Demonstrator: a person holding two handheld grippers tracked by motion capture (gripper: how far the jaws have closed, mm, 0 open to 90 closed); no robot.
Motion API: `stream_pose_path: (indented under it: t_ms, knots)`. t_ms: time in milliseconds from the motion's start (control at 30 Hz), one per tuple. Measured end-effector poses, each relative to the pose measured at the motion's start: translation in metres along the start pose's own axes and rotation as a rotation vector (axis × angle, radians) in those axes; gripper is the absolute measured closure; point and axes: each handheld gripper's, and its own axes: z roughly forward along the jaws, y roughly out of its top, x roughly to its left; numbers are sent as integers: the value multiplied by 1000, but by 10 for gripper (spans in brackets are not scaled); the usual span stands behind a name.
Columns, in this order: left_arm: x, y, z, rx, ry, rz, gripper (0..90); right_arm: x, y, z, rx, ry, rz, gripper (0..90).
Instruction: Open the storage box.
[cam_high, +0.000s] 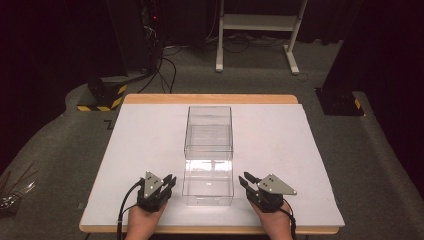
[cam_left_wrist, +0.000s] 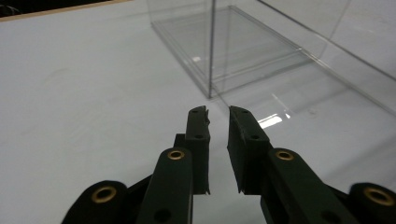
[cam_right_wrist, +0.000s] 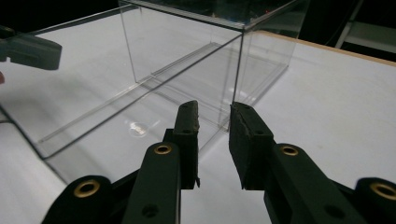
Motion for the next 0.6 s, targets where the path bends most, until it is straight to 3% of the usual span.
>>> stream_pose_path:
  t_ms: [333,600]
  knots:
    - [54,-2,-4,38,101,-81,749,-18,-4,4,33,-31,19,712]
    - [80,-5,-7,68,139,-107,705,-31,-7,6,59,-60,39,695]
